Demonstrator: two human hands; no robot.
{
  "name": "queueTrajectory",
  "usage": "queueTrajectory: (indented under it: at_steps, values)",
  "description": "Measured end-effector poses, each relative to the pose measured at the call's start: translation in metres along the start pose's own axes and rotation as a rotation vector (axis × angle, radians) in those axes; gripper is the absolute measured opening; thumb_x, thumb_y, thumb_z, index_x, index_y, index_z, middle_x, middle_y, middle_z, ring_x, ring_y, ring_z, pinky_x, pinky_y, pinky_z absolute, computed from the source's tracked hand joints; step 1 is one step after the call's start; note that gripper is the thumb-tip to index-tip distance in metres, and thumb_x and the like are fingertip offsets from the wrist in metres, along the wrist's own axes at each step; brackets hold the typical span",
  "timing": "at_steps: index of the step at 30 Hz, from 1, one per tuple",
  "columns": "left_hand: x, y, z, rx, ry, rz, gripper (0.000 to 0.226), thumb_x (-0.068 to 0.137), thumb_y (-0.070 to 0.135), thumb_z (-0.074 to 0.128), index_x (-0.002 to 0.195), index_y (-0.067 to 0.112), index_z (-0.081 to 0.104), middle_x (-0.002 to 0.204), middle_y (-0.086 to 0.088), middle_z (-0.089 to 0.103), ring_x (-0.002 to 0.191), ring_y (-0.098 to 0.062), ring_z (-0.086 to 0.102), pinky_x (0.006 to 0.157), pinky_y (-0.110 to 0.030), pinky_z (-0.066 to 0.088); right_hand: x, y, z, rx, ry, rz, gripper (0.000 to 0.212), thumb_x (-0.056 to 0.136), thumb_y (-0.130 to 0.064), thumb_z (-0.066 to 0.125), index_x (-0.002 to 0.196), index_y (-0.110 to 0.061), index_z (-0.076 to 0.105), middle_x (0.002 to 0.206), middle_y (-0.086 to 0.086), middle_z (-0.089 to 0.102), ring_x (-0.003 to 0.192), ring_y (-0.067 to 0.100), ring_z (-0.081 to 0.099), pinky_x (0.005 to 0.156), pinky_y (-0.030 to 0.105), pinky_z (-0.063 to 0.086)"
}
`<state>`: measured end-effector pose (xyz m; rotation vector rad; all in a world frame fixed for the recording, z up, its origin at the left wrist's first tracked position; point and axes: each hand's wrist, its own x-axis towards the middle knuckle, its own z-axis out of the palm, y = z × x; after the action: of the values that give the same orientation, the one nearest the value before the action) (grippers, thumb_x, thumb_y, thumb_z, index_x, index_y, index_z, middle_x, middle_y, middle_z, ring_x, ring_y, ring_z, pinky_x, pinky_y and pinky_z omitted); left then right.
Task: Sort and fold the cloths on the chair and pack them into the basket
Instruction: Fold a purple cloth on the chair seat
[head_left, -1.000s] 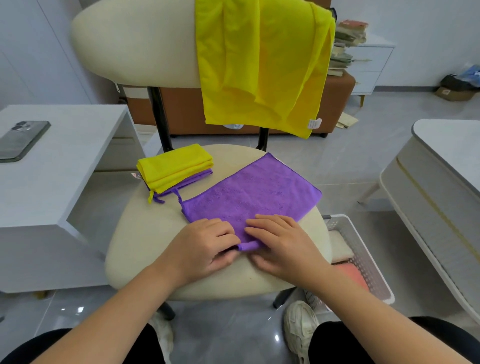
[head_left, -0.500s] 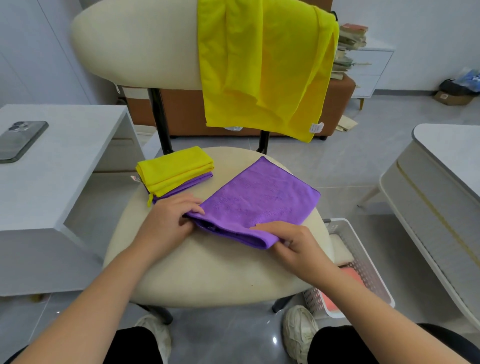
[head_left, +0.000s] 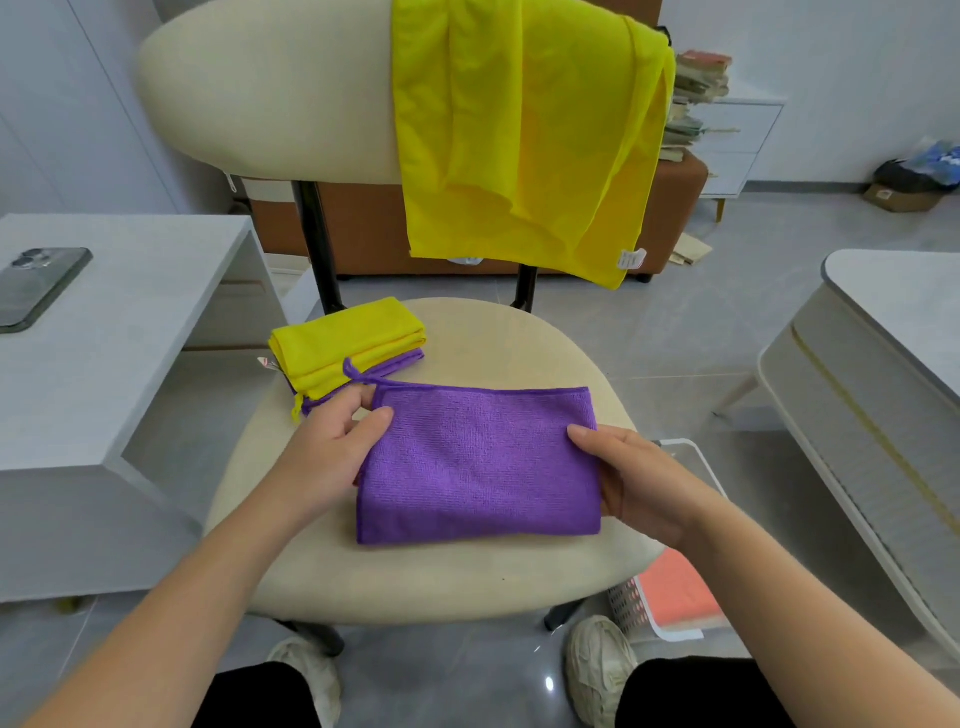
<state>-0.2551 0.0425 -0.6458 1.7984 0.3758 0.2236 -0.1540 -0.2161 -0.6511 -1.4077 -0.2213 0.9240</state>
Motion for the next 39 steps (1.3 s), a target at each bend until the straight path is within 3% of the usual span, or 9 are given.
queueTrajectory:
  at_steps: [4,10,16,20,26,28,31,34,39]
  values:
    - [0.017,-0.009,0.007,0.176,0.054,-0.136,0.018,0.099,0.02,0.044,0.093,0.022,0.061,0.099,-0.004,0.065,0.091,-0.021,0.06,0.081,-0.033,0.044,0.013,-0.002,0.006,-0.135,0.194,-0.028,0.022,0.098,-0.023,0.049,0.086,-0.014,0.065,0.08,0.004,0.061,0.068,0.015,0.055,0.058,0.022,0.046]
    - [0.035,-0.009,0.018,0.538,0.122,-0.211,0.02,0.099,0.019,0.039,0.097,0.007,0.056,0.097,-0.01,0.057,0.085,-0.021,0.049,0.072,-0.028,0.034,0.037,-0.008,0.018,-0.551,0.395,-0.01,0.034,0.095,-0.025,0.044,0.085,0.006,0.055,0.076,0.006,0.051,0.07,0.018,0.046,0.066,0.03,0.034]
    - [0.036,-0.008,0.024,0.809,0.184,-0.22,0.033,0.101,0.024,0.035,0.126,0.007,0.048,0.119,-0.015,0.059,0.108,-0.032,0.056,0.075,-0.034,0.037,0.052,-0.014,0.021,-0.961,0.486,0.016,0.038,0.096,-0.022,0.042,0.061,-0.013,0.03,0.06,0.001,0.039,0.056,0.015,0.034,0.049,0.026,0.026]
    - [0.033,-0.008,0.03,1.047,0.227,-0.223,0.029,0.101,0.024,0.036,0.125,0.01,0.044,0.111,-0.012,0.062,0.098,-0.029,0.06,0.063,-0.034,0.038,0.057,-0.009,0.023,-1.047,0.526,-0.006,0.036,0.096,-0.023,0.043,0.063,-0.013,0.034,0.064,-0.001,0.044,0.062,0.016,0.039,0.056,0.032,0.028]
    - [0.029,-0.003,0.042,1.266,0.376,0.347,0.029,0.078,0.009,0.068,0.106,0.011,0.061,0.099,-0.011,0.06,0.088,-0.031,0.059,0.067,-0.039,0.044,0.06,-0.004,0.022,-1.085,0.538,-0.029,0.032,0.097,-0.027,0.043,0.068,-0.016,0.036,0.068,-0.004,0.045,0.071,0.021,0.044,0.063,0.03,0.029]
    - [0.024,-0.006,0.055,1.198,0.16,0.452,0.038,0.084,0.03,0.061,0.119,0.015,0.06,0.123,-0.014,0.057,0.115,-0.032,0.054,0.096,-0.048,0.04,0.06,-0.007,0.021,-1.072,0.517,-0.033,0.033,0.098,-0.029,0.042,0.069,-0.015,0.038,0.069,-0.003,0.045,0.073,0.022,0.045,0.063,0.03,0.029]
    - [0.016,-0.01,0.068,1.202,-0.257,0.225,0.075,0.085,0.065,0.007,0.15,0.029,0.015,0.16,-0.004,0.003,0.147,-0.021,0.001,0.116,-0.05,-0.002,0.054,-0.016,0.017,-0.832,0.445,0.025,0.039,0.098,-0.044,0.038,0.078,-0.012,0.048,0.071,0.0,0.049,0.071,0.022,0.048,0.058,0.028,0.034]
    - [0.019,-0.012,0.067,1.204,-0.328,0.145,0.067,0.092,0.064,0.011,0.151,0.033,-0.002,0.159,0.0,-0.014,0.146,-0.019,-0.014,0.117,-0.048,-0.008,0.038,-0.024,0.009,-0.448,0.282,0.222,0.05,0.096,-0.057,0.031,0.089,-0.014,0.055,0.074,0.006,0.056,0.059,0.02,0.053,0.051,0.024,0.043]
    - [0.019,-0.01,0.068,1.204,-0.334,0.157,0.065,0.094,0.061,0.016,0.151,0.034,-0.002,0.158,0.0,-0.015,0.145,-0.018,-0.015,0.117,-0.048,-0.006,0.019,-0.021,-0.008,-0.45,0.074,0.296,0.046,0.095,-0.056,0.035,0.093,-0.015,0.055,0.065,0.006,0.058,0.043,0.015,0.045,0.041,0.02,0.025]
